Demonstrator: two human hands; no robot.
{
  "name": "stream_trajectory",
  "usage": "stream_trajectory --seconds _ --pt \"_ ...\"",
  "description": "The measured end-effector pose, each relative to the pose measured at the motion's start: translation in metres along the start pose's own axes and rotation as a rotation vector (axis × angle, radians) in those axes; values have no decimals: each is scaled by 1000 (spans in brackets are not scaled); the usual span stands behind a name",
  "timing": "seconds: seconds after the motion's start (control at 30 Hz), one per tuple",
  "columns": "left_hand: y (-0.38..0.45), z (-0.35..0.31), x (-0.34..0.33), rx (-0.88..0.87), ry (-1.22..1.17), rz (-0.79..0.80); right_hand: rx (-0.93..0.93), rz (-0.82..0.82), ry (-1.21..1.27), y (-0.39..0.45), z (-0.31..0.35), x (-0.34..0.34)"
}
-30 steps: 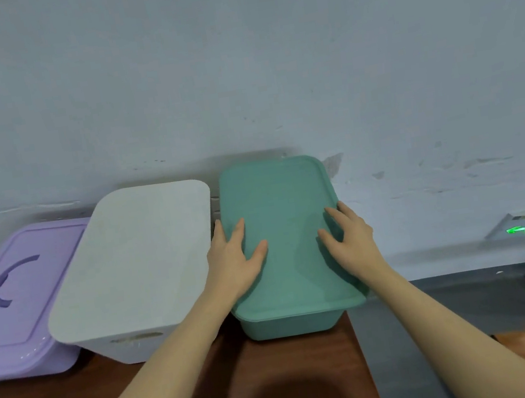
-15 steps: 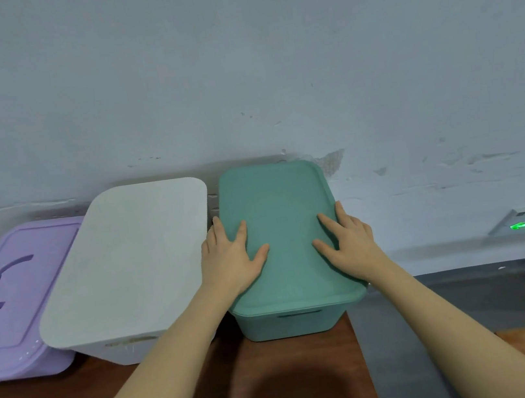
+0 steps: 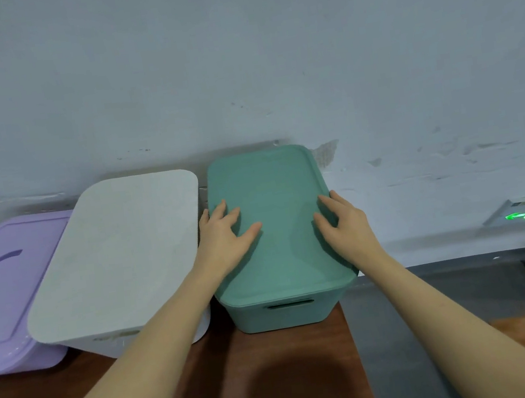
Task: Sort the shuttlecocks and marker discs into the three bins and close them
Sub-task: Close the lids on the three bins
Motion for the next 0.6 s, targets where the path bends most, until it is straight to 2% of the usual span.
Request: stream_trajectory --seconds 0.07,0.17,0.23,0.37,0.47,0.6 --pt "0 -2 0 28 -35 -35 12 -24 19 -1 1 0" --pt "2 -10 -1 -22 -5 -47 16 -50 20 -4 0 1" --pt "1 -12 -4 -57 115 1 13 -9 -37 -5 -6 -5" --pt "-7 -6 -15 -81 441 193 24 70 -218 -1 -14 -17" --pt "-11 -4 -17 -108 518 181 47 56 -355 -3 -19 -21" --pt "-12 -6 -18 -125 566 174 64 -11 -374 -5 -22 -19"
Point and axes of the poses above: each hand's wrist, its own y-axis towards the middle knuckle, its own x-axis out of the back of the hand, z = x × y, the point moved 3 cm from there along y, towards the middle knuckle, and after that the axes turned 8 degrees about -z, right-handed, at the moved point
